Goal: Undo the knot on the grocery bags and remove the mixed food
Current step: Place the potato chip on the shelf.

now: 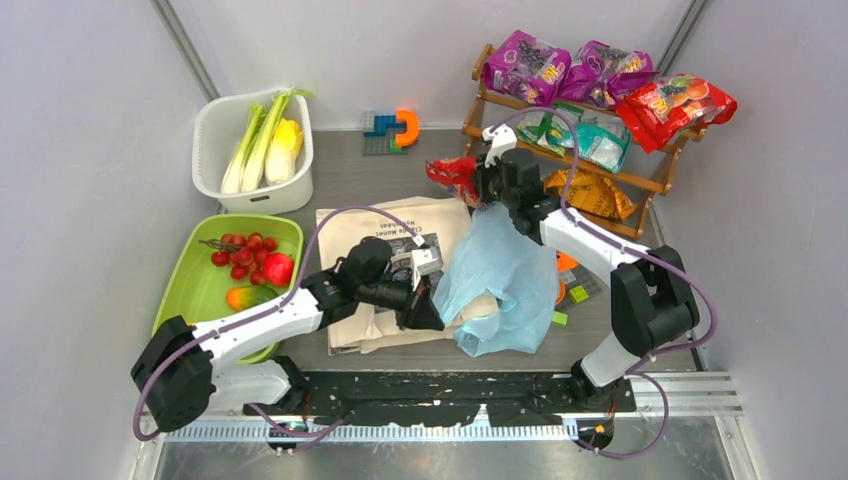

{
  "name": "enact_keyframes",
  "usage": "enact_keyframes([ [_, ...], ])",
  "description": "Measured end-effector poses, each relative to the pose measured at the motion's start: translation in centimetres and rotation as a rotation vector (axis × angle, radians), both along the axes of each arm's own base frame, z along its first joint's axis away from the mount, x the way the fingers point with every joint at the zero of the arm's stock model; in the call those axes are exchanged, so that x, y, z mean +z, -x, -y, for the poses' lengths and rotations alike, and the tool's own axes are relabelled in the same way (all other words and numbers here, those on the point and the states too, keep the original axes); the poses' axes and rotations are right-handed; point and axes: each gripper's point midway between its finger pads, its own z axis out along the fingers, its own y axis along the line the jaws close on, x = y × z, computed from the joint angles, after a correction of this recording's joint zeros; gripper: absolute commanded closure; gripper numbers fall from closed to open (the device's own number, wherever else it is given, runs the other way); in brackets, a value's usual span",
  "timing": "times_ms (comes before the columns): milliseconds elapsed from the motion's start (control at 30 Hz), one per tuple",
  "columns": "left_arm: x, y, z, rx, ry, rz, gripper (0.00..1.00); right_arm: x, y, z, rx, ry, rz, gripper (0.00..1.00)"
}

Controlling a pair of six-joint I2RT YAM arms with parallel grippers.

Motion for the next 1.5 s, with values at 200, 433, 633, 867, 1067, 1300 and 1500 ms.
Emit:
enact_keyframes([
  [200,-0.9,-0.4,0.2,0.014,-0.025,-0.011,1.0,-1.3,-0.8,1.4,-0.043,0.089,0.073,0.95],
  [433,-1.4,-0.7,0.4,0.018,-0.031,-0.016,1.0,-2.4,-2.0,4.1,-0.105,0.271,0.154,0.95],
  [633,-1.4,-0.8,0.5,0.019,-0.03,-0.016,1.0,-3.9,-3.1,5.0,-0.101,0.383,0.179,0.95],
  [867,-1.4,-0.8,0.5,0.02,-0.03,-0.015,1.0,-3.7,-4.3,5.2,-0.105,0.446,0.25,0.95],
  [1067,-1.5,-0.9,0.5,0.025,-0.033,-0.013,1.0,-2.7,-5.6,5.5,-0.133,0.478,0.307,0.95],
  [1300,-1.6,-1.0,0.4,0.032,-0.041,-0.011,1.0,-4.3,-7.2,7.5,-0.18,0.535,0.298,0.95],
  [1500,-1.6,-1.0,0.4,0.033,-0.042,-0.009,1.0,-4.3,-8.1,9.8,-0.235,0.531,0.304,0.95],
])
